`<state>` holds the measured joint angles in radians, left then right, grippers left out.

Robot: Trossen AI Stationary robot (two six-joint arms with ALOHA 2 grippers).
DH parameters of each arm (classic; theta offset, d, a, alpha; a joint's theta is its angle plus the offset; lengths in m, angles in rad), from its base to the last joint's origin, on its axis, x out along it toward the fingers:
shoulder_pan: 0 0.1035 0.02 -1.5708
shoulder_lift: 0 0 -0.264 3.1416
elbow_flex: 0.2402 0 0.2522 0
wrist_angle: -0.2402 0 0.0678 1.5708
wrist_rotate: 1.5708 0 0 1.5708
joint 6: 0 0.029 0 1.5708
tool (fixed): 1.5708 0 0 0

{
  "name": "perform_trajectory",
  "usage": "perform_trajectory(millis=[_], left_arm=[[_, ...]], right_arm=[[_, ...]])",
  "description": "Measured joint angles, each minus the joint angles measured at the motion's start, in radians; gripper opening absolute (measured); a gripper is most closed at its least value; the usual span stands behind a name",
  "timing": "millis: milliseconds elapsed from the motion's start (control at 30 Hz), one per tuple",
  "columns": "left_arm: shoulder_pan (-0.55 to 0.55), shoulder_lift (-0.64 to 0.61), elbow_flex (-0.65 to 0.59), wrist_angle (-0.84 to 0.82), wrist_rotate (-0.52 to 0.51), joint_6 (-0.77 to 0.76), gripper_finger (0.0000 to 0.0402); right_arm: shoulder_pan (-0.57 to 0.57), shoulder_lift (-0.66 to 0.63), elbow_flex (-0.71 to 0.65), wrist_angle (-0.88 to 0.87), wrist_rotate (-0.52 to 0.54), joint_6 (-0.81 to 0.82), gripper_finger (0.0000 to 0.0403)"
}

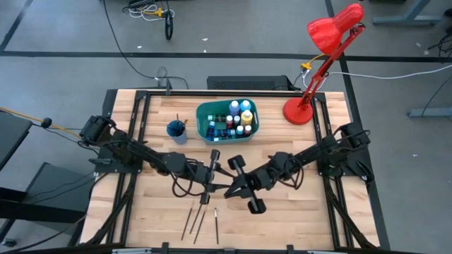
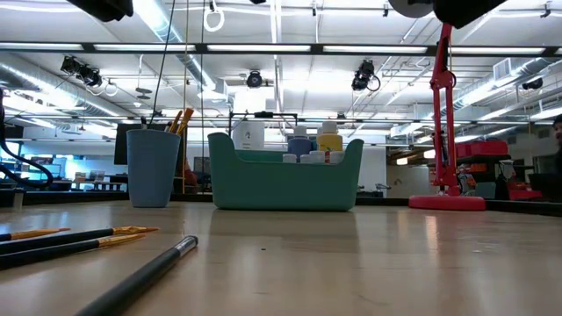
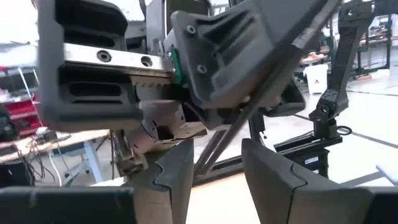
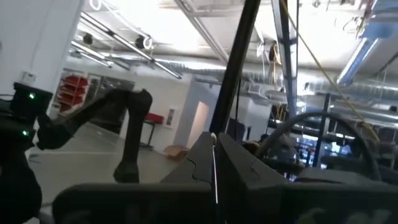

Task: Pick & Place Paint Supplies
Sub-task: Put the silver paint brush into the blue cup

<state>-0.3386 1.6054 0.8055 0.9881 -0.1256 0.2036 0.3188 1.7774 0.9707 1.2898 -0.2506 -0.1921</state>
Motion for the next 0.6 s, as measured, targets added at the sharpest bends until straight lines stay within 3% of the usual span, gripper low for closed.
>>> perform_trajectory(millis=[267, 600], left_arm=[[0.001, 0.0, 0.0, -0.077, -0.017, -0.036, 0.0146], [-0.011, 0.0, 0.0, -0.12, -0.11, -0.024, 0.0145]], right_arm=[[0.002, 0.016, 0.035, -0.067, 0.019, -0.029, 0.0006], [0.007, 0.016, 0.035, -0.116, 0.057, -0.079, 0.0006]])
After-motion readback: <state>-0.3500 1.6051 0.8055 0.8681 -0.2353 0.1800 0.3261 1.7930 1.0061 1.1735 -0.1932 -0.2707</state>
